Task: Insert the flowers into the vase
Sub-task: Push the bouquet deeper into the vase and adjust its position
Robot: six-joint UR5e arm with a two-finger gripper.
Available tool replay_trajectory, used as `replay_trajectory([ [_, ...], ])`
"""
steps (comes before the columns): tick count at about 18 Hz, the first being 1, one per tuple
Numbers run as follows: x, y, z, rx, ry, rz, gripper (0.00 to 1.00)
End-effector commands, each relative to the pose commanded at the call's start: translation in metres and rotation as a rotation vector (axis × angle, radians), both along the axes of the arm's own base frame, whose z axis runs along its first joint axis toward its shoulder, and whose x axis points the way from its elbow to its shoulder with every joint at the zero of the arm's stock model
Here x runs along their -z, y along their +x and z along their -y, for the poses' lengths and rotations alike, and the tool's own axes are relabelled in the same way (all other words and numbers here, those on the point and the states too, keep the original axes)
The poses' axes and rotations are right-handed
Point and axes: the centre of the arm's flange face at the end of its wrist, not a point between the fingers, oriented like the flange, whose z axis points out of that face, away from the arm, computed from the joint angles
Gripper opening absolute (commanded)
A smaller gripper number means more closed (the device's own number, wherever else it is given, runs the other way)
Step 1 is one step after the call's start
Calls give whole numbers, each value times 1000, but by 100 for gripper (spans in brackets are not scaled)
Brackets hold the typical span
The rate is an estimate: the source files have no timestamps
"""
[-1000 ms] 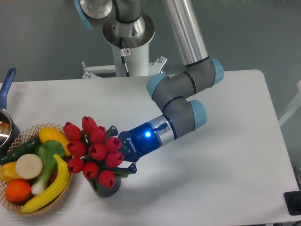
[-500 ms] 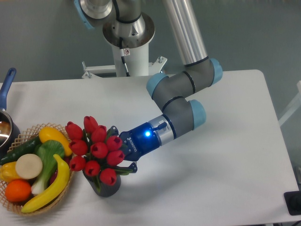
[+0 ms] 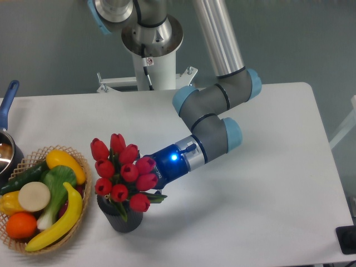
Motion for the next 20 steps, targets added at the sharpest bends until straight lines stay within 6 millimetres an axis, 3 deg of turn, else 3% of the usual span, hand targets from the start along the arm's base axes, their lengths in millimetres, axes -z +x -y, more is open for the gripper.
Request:
replay_trajectory([
  [10,-10,-3,7,-18,-50,-73,30],
  [20,-2,1,6,-16,-96,-103,31],
])
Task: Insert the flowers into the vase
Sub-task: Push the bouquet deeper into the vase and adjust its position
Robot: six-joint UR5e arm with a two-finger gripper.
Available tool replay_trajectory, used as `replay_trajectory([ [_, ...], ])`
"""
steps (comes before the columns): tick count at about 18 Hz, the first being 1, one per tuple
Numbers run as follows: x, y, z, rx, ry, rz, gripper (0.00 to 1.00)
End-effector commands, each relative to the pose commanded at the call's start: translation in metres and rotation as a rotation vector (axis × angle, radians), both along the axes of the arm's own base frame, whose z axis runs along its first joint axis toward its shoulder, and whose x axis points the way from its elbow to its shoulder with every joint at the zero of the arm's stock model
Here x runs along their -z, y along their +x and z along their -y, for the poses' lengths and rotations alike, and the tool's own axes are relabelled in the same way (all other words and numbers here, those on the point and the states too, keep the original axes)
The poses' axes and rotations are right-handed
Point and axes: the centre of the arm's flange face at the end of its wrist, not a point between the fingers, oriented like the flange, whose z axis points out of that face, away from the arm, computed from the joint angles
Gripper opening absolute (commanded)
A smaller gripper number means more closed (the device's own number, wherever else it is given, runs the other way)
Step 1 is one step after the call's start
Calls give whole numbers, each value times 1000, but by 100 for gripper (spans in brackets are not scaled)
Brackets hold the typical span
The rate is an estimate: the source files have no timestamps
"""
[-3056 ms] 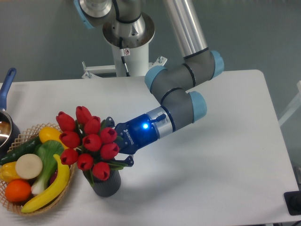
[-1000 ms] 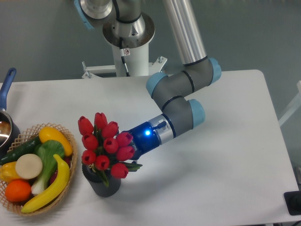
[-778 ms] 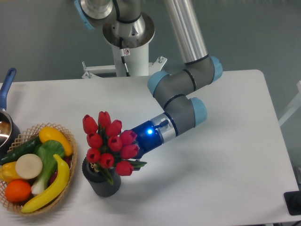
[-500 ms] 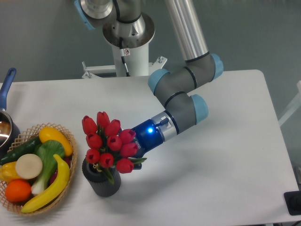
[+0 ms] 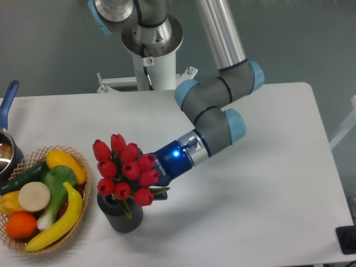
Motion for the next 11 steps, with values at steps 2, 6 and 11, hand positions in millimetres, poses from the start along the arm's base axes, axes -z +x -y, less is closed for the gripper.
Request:
replay_trajectory([
  [2,2,1,0,3,3,-5,33],
  [6,2,1,0,4,9,-14,51],
  [11,1,1,0,4,11,-16,61],
])
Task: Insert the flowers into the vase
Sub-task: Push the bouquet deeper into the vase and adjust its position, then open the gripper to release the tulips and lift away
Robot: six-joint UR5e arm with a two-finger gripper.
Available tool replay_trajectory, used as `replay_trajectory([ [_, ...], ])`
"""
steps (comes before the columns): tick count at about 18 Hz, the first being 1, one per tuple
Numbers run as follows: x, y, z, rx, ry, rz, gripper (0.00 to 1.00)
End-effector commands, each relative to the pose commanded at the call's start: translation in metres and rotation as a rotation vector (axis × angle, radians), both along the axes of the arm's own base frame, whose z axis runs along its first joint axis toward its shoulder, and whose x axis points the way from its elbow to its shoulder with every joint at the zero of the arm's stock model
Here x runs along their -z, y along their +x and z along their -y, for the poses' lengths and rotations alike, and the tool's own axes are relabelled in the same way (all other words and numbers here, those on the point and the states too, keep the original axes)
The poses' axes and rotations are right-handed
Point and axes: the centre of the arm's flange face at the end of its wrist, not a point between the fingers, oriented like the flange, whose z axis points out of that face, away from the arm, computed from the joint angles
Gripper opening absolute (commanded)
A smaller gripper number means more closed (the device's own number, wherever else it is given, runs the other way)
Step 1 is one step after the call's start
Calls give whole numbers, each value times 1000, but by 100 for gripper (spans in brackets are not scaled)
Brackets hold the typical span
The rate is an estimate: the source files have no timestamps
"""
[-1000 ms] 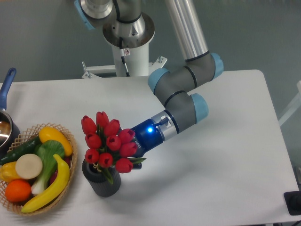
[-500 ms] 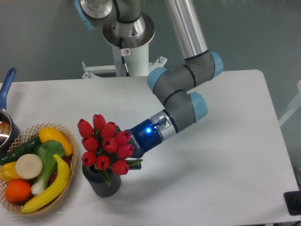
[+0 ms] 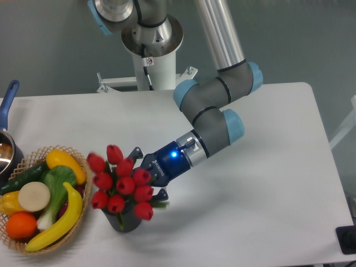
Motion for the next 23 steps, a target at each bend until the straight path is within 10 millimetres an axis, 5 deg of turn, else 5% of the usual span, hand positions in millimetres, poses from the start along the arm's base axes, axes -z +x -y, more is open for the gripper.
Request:
replay_trajectory([
  [17,0,0,0,6,20,-55,99],
  [23,-11,2,5,-1,-34,-128,100],
])
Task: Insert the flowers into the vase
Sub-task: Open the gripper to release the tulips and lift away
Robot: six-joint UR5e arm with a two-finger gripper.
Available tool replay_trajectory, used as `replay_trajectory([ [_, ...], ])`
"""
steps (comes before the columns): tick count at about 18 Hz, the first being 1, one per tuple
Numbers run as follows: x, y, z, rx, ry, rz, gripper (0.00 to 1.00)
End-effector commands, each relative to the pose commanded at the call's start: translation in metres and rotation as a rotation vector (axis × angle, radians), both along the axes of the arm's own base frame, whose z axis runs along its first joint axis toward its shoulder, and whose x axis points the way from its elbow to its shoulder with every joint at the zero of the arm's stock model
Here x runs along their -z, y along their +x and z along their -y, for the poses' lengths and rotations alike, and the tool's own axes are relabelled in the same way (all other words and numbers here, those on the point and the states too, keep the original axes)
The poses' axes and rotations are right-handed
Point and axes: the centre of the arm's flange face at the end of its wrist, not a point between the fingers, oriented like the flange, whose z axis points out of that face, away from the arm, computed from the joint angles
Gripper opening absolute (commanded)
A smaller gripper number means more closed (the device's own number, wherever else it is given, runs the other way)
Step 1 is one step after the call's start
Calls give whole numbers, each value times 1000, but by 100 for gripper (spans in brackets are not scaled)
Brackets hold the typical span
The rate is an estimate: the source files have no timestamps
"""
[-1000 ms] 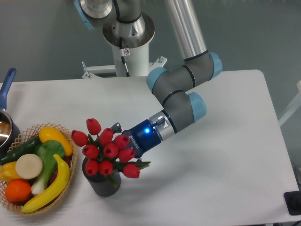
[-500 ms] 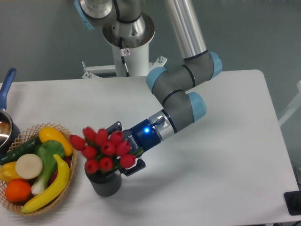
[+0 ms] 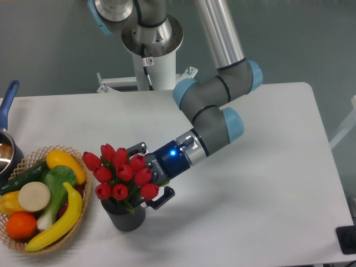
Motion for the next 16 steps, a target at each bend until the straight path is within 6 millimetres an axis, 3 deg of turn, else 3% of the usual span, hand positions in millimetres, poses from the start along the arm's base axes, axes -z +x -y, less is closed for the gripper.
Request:
replay_trajectory([
  [7,-25,-1,11,-41,-171,-224,100],
  [11,-57,-20,16,-113,-346,-464,100],
  [16,-80,-11,16,-148,-498,-671,100],
])
